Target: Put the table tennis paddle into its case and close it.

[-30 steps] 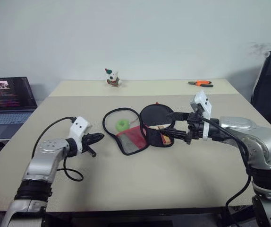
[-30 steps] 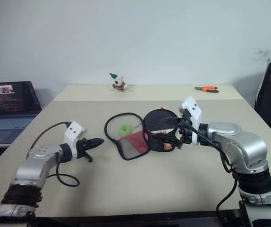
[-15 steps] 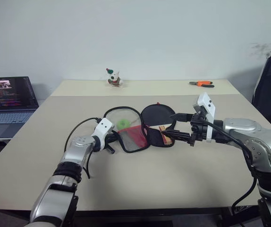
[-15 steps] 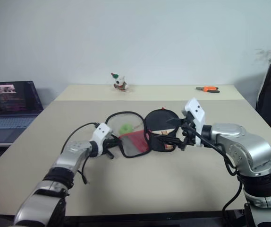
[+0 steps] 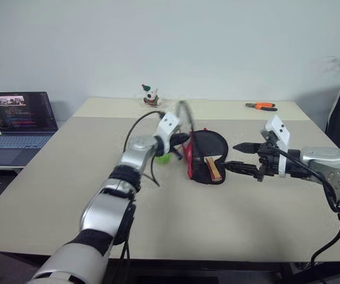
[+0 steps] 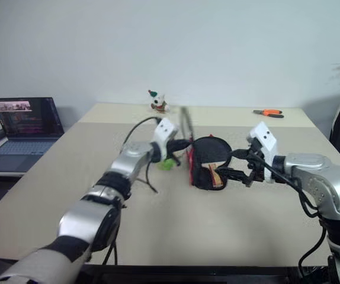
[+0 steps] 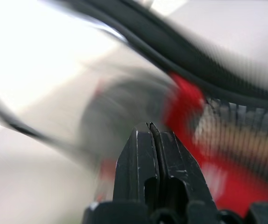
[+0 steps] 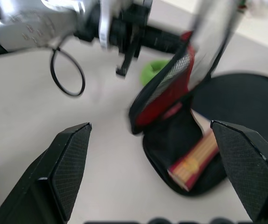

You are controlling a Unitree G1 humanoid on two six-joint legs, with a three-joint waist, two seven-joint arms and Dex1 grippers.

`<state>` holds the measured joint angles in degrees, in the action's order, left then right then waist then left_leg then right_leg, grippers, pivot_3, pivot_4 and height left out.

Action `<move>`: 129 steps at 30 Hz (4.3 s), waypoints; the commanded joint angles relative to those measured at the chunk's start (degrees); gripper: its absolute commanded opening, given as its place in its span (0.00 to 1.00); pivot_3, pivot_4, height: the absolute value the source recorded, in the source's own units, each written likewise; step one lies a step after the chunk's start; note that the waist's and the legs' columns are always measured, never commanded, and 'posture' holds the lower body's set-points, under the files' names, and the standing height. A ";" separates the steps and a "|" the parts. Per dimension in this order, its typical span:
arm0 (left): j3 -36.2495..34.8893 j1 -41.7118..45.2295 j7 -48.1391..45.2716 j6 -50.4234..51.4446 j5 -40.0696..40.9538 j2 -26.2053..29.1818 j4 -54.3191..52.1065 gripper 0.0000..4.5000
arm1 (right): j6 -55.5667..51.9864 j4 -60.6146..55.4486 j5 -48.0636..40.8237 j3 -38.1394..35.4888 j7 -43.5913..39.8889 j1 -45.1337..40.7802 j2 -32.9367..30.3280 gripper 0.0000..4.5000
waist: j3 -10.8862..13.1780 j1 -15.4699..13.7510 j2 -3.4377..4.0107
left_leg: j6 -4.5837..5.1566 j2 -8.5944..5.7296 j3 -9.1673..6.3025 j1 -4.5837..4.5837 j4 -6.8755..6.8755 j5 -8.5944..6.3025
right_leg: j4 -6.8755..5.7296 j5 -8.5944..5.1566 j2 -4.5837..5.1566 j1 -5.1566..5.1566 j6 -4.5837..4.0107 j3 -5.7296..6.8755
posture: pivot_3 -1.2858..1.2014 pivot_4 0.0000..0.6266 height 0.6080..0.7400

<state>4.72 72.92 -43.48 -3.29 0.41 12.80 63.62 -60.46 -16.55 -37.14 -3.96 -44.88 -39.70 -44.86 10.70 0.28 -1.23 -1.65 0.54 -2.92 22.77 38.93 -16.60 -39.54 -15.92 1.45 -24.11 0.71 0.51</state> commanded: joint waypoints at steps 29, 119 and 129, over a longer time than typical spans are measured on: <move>-11.64 -31.59 -14.02 26.73 18.99 22.42 -58.67 0.02 | 32.59 74.02 28.50 8.07 11.11 -25.98 24.11 1.00 | 0.01 1.50 0.03 | -0.26 0.20 0.06 -0.15 0.00 0.17 | -0.34 -0.01 0.05 -0.07 -0.03 -0.20 | 0.52 0.24 1.00; -17.82 -62.62 -25.73 39.57 38.96 44.07 -88.15 0.00 | -31.93 -6.94 -35.72 -8.47 58.63 16.71 26.94 0.40 | 0.00 2.44 0.03 | -0.06 0.83 0.62 -0.87 -0.98 0.03 | 0.39 -0.01 -0.48 0.07 -0.10 -1.31 | 0.52 0.24 1.00; -19.02 -61.93 -21.02 37.94 37.50 41.64 -85.69 0.00 | -16.98 -9.47 -30.84 -4.34 38.32 6.64 18.37 0.99 | 0.00 2.52 0.03 | -0.05 0.91 0.67 -0.90 -0.95 0.03 | 0.42 0.02 -0.61 0.07 -0.09 -1.36 | 0.52 0.24 1.00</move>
<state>-12.81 9.55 -66.30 36.09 38.51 54.83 -22.56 -82.59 -25.39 -70.36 -9.37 -1.94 -30.75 -26.12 10.70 2.80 -1.19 -1.70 1.45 -2.25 21.87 37.99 -16.57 -39.10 -15.88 0.82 -24.01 0.61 -0.82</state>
